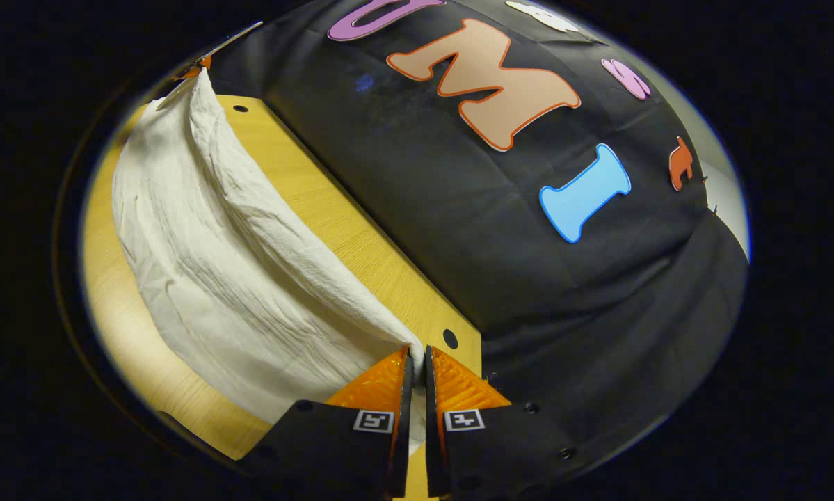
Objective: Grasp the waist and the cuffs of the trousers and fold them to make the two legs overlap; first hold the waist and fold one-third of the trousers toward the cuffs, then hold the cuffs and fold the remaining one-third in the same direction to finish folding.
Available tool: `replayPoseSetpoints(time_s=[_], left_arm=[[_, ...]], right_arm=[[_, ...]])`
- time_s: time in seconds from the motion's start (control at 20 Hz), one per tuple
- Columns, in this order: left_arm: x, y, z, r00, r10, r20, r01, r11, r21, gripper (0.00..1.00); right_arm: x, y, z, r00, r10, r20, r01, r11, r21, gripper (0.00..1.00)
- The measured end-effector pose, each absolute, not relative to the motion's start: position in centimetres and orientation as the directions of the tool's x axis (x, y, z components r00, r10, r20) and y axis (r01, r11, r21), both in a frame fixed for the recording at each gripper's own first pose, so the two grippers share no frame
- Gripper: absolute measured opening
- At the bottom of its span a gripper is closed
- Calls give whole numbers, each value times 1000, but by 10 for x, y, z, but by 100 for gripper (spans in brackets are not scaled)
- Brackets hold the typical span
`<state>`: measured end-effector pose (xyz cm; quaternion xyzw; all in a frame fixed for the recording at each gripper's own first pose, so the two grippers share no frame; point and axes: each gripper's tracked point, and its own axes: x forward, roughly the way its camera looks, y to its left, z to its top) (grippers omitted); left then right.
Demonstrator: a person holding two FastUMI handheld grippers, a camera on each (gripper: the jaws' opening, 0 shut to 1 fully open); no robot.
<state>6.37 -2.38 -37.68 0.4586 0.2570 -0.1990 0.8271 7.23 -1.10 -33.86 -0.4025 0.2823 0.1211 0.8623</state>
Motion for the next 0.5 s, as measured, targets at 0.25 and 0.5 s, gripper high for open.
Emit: replayPoseSetpoints(time_s=[0.25, 0.5], left_arm=[[78, -32, -417, 774, -89, -627, 574, 516, 636, 0], [72, -47, -437, 740, -126, -660, 602, 561, 568, 24]], right_arm=[[87, -3, -387, 776, -56, -629, -458, 636, -621, 12], [86, 9, -404, 754, -50, -655, -459, 673, -580, 43]])
